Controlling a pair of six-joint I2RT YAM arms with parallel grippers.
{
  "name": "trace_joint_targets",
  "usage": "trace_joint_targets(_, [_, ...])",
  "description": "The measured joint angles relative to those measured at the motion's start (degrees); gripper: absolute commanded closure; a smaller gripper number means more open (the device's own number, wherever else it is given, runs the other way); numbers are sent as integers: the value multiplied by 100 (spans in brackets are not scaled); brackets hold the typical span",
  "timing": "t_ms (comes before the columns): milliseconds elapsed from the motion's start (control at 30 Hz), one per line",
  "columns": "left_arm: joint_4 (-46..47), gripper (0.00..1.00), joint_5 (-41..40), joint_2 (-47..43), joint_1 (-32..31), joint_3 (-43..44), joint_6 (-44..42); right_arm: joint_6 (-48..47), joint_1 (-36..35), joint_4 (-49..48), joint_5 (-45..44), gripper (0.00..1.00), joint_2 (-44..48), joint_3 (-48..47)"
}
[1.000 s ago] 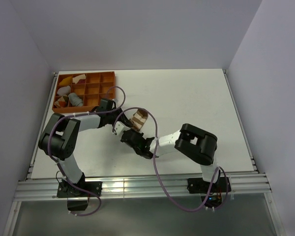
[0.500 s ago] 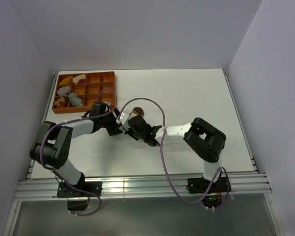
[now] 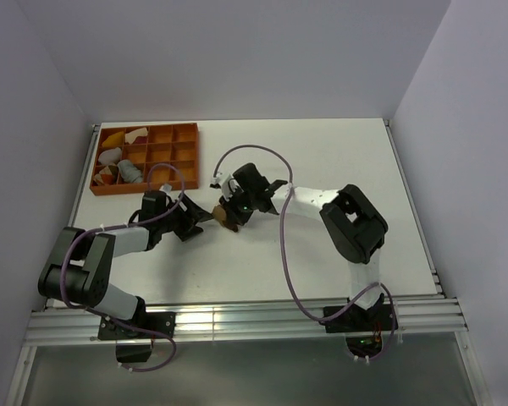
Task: Roll the socks
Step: Roll the sock at the center of the board.
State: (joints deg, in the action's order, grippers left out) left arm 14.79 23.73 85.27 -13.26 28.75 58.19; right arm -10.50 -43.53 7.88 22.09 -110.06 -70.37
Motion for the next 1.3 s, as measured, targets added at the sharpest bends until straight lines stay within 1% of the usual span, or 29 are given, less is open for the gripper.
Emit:
trace_joint_targets(200, [874, 27, 205, 350, -122, -120, 195, -122, 116, 723, 824, 100, -553, -800])
trace_joint_targets(333, [1270, 27, 216, 546, -304, -120, 302, -181, 181, 979, 1316, 100, -782, -1060])
trace_joint_targets(700, [1530, 27, 149, 575, -334, -229, 308, -262, 553, 1648, 2319, 100, -1226, -1602])
trace_joint_targets(1033, [1670, 28, 136, 638, -334, -254, 299, -374, 647, 2028, 2767, 100, -1416, -1867])
trace_joint_targets(1300, [1832, 36, 153, 756, -345, -286, 326, -317, 671, 1974, 3014, 100, -1473, -1867])
